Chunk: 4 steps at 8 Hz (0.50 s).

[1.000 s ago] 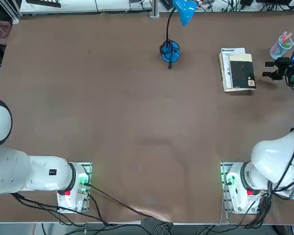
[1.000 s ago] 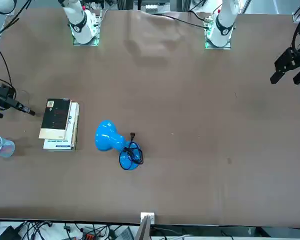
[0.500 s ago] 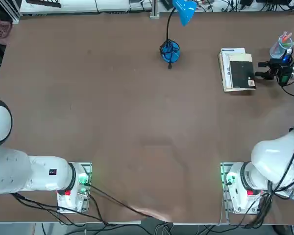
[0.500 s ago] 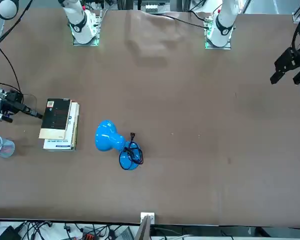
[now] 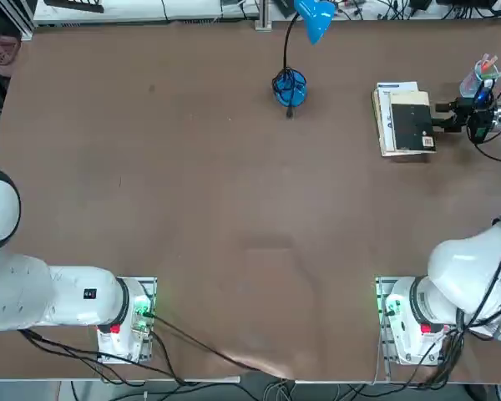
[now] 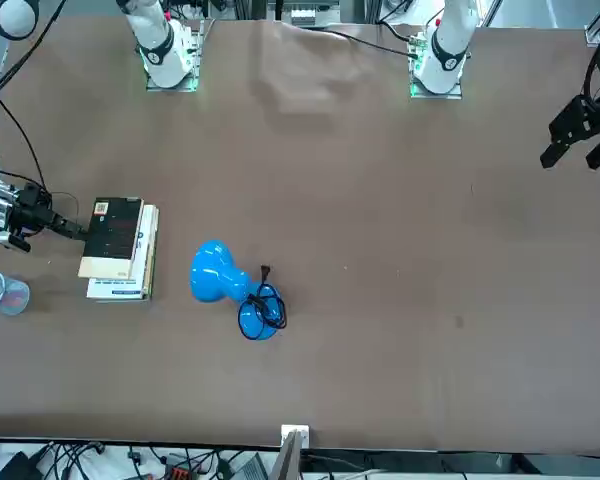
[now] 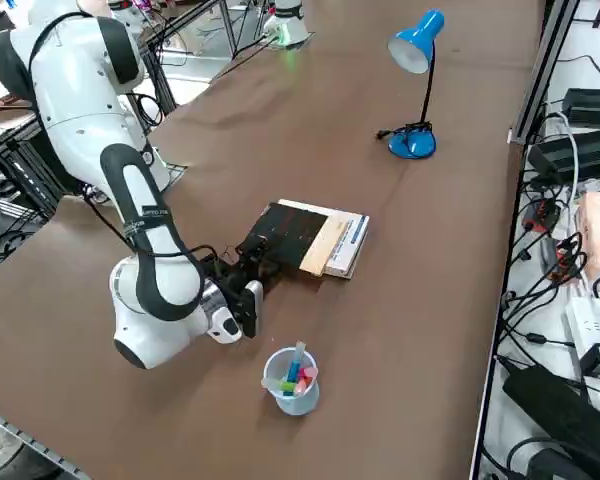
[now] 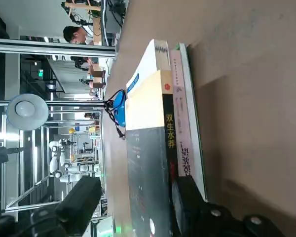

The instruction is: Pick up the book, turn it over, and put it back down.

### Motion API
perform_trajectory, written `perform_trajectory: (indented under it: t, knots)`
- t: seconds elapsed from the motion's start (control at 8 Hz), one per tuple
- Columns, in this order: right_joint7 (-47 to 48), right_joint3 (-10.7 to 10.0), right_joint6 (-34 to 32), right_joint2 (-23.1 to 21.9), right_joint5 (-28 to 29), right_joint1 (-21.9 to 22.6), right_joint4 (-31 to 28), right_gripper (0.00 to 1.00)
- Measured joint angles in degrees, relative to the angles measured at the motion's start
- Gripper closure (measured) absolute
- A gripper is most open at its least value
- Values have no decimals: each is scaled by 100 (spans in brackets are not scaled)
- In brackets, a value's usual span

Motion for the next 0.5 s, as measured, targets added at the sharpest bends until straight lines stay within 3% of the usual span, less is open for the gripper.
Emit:
perform_trajectory:
  t: [0.5]
  knots:
    - [-203, 70, -16, 171, 0, 0, -1, 14]
